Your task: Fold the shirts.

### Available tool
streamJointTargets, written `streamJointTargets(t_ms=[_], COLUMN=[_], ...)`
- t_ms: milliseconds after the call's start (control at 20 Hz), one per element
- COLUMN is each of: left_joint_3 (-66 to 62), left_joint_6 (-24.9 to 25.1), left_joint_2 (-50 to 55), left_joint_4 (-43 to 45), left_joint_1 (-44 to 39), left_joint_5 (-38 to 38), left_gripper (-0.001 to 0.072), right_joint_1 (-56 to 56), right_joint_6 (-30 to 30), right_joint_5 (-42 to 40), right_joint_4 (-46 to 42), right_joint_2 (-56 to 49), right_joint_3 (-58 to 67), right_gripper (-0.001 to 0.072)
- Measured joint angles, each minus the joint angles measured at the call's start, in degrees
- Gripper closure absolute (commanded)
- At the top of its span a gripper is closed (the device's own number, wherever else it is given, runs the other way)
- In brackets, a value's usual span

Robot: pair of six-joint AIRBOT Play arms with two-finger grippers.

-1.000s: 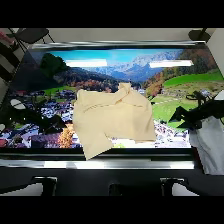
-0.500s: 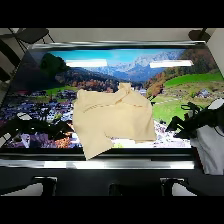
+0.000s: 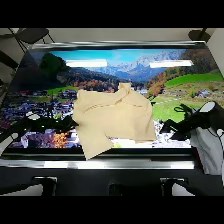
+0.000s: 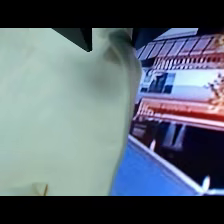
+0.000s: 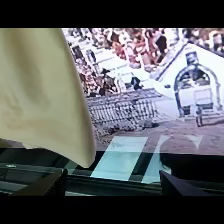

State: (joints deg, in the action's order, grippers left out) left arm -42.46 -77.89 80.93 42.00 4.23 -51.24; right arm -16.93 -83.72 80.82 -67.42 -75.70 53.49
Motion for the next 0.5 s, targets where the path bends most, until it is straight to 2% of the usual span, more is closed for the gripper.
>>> streamJointTargets(t_ms=[50,200,250,300,350,400,500], left_joint_3=[0.02,0.02,0.02,0.02,0.04,0.04,-0.31], left_joint_6=[-0.55,-1.22,-1.33,-1.55,-1.55,-1.55,-1.33], left_joint_2=[0.22,0.35,0.33,0.24,0.04,-0.2,-1.73], left_joint_4=[0.31,-0.02,-0.07,-0.04,-0.02,0.02,1.4], left_joint_1=[-0.68,-1.81,-1.99,-2.19,-2.29,-2.32,-2.51], left_joint_5=[1.88,3.87,4.11,4.37,4.52,4.61,4.52], left_gripper=[0.0678,0.0679,0.0678,0.0679,0.0679,0.0679,0.068], right_joint_1=[1.33,5.16,6.43,7.87,9.29,10.67,12.46], right_joint_6=[0.04,-0.35,-0.55,-0.79,-0.98,-1.11,-1.46], right_joint_5=[-1.38,-5.42,-6.4,-7.26,-8.09,-8.74,-9.62], right_joint_4=[0.13,1.11,1.66,2.34,3.13,3.78,4.37], right_joint_2=[-0.13,-1.44,-2.14,-3.02,-3.93,-4.66,-5.03], right_joint_3=[-0.94,-2.58,-2.84,-3.06,-3.21,-3.3,-2.95], right_gripper=[0.0028,0.0054,0.0134,0.0313,0.0613,0.067,0.0671])
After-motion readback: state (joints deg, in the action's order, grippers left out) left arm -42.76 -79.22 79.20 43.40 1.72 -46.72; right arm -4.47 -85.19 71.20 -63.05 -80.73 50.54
